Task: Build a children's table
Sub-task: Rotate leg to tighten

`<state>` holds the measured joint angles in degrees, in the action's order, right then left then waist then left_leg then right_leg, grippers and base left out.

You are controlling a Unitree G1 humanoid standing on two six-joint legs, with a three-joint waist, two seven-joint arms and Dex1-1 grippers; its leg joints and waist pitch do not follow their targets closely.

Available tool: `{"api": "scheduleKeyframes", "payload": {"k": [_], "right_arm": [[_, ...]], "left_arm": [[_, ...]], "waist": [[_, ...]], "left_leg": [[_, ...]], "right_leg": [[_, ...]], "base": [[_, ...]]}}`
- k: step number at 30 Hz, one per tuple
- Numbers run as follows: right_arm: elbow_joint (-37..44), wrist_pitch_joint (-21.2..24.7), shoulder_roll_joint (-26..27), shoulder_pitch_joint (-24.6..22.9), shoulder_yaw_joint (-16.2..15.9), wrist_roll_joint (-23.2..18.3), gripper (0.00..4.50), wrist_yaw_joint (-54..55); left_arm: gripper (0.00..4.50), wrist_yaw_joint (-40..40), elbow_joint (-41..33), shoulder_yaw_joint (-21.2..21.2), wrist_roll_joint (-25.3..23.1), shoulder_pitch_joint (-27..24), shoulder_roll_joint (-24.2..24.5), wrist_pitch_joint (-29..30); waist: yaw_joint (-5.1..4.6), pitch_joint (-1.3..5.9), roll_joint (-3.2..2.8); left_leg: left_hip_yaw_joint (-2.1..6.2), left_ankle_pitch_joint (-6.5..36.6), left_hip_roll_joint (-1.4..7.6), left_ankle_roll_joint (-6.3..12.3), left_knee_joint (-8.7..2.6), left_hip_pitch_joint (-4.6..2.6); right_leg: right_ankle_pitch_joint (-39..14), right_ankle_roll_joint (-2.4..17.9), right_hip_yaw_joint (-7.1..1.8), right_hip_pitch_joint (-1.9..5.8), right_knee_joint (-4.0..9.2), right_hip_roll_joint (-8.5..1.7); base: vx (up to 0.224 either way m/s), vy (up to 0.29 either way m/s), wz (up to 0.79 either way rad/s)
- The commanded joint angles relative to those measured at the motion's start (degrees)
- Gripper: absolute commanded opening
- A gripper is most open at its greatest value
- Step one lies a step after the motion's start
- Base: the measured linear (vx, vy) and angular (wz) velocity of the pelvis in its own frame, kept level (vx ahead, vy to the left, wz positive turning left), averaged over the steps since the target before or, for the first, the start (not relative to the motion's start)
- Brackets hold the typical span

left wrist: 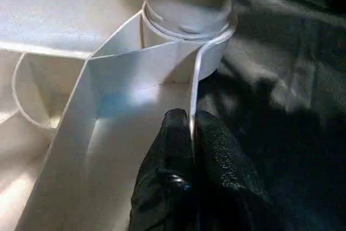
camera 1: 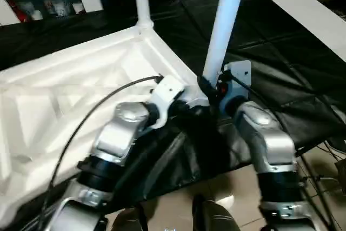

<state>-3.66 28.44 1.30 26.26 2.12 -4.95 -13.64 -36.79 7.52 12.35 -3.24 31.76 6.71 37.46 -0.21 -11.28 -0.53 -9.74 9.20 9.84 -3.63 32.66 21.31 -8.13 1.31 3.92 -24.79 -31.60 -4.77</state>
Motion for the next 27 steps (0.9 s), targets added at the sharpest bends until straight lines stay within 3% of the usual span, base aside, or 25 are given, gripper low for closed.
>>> {"api": "scheduleKeyframes", "payload": {"k": [1, 2, 5, 10, 12, 14, 16, 19, 20, 21, 25, 27], "right_arm": [[-1.96, 0.73, 4.25, -2.41, -5.57, -2.77, 2.75, -2.53], [-1.7, 0.07, 4.26, -2.58, -4.59, -3.15, 2.75, -2.6], [-0.79, -1.8, 1.52, -3.15, -3.4, -4.68, 2.99, -6.29], [0.7, -4.33, -5.21, -3.91, -3.06, -6.46, 3.55, -15.86], [0.72, -4.89, -6.41, -3.97, -3.05, -6.66, 3.64, -17.54], [0.51, -6.26, -11.82, -3.86, -3.75, -7.65, 3.83, -25.72], [0.51, -6.26, -11.82, -3.86, -3.75, -7.65, 3.97, -25.72], [0.25, -7.27, -16.36, -3.64, -4.48, -8.91, 4.19, -32.98], [-0.49, -8.86, -20.38, -3.32, -5.83, -9.7, 4.19, -40.08], [-0.49, -8.86, -20.38, -3.32, -5.83, -9.7, 4.19, -40.08], [-2.02, -11.82, -25.05, -2.96, -7.79, -9.95, 4.19, -49.17], [-3.08, -13.1, -27.67, -2.4, -8.56, -11.27, 4.19, -55.45]], "left_arm": [[0.0, 4.14, -0.43, 0.61, 0.01, 1.83, -2.12, -1.81], [0.0, 3.04, -0.84, 0.98, -0.2, 1.59, -1.17, -2.18], [0.0, -1.14, -2.08, 1.88, 0.44, 0.37, 1.88, -3.79], [0.0, -7.4, -3.54, 2.78, 1.73, -2.02, 6.57, -6.32], [0.0, -8.6, -3.63, 2.99, 1.93, -2.35, 7.46, -7.15], [0.0, -13.26, -3.41, 3.34, 3.13, -3.49, 10.83, -9.76], [0.0, -13.26, -3.41, 3.34, 3.13, -3.49, 10.83, -9.76], [0.0, -18.36, -2.93, 3.9, 4.46, -4.31, 14.01, -13.34], [0.0, -24.29, -2.55, 4.96, 5.72, -4.79, 17.03, -17.2], [0.0, -24.29, -2.55, 4.96, 5.72, -4.79, 17.03, -17.2], [0.0, -31.51, -1.4, 6.75, 6.21, -4.76, 20.85, -22.5], [0.0, -36.81, 0.11, 7.68, 7.2, -4.3, 22.91, -26.35]], "waist": [[0.15, 4.06, 0.32], [0.21, 4.1, 0.02], [0.23, 4.26, -0.02], [0.35, 4.73, 0.17], [0.35, 4.81, 0.32], [0.54, 5.11, 0.46], [0.71, 5.23, 0.28], [0.95, 5.4, 0.29], [1.12, 5.68, 0.5], [1.24, 5.57, 0.48], [1.63, 5.37, 0.29], [2.39, 5.12, 0.39]], "left_leg": [[1.42, 20.41, 1.66, 2.61, -4.43, -0.91], [1.42, 20.39, 1.72, 2.67, -4.44, -0.98], [1.36, 19.78, 1.89, 3.06, -4.63, -0.61], [0.91, 15.17, 2.08, 4.79, -4.32, -0.16], [0.55, 13.75, 1.9, 5.41, -3.91, -0.13], [0.51, 12.12, 1.88, 5.76, -3.79, -0.15], [0.45, 9.46, 2.03, 6.57, -3.71, 0.11], [0.26, 8.43, 1.96, 7.13, -3.49, 0.06], [0.33, 7.39, 2.0, 7.6, -3.43, 0.07], [0.2, 6.15, 2.12, 8.49, -3.35, 0.15], [0.19, 8.96, 2.37, 8.02, -3.4, -0.32], [0.08, 11.16, 2.68, 6.84, -3.6, -0.84]], "right_leg": [[-33.39, 3.61, -1.62, 2.52, 5.14, -3.26], [-32.83, 3.83, -1.68, 2.49, 5.04, -3.3], [-29.0, 5.02, -1.96, 2.81, 4.51, -3.32], [-19.9, 9.06, -2.48, 3.48, 3.39, -3.29], [-20.58, 10.35, -2.67, 3.41, 3.3, -3.4], [-20.64, 10.43, -2.61, 3.64, 3.19, -3.31], [-17.01, 11.39, -2.68, 3.78, 2.69, -3.17], [-15.38, 12.32, -2.7, 3.83, 2.53, -3.05], [-13.74, 12.77, -2.68, 4.08, 2.31, -2.98], [-11.06, 13.65, -2.77, 3.91, 1.87, -2.8], [-15.23, 13.76, -2.69, 3.53, 2.29, -2.89], [-19.24, 12.97, -2.81, 3.12, 2.53, -2.93]], "base": [[0.0, 0.0, 0.0], [0.0, 0.0, 0.0], [0.0, 0.0, 0.0], [0.0, 0.0, 0.0], [0.0, 0.0, 0.0], [0.0, 0.0, 0.0], [0.0, 0.0, 0.0], [0.0, 0.0, 0.0], [0.0, 0.0, 0.0], [0.0, 0.0, 0.0], [0.0, 0.0, 0.0], [0.0, 0.0, 0.0]]}}
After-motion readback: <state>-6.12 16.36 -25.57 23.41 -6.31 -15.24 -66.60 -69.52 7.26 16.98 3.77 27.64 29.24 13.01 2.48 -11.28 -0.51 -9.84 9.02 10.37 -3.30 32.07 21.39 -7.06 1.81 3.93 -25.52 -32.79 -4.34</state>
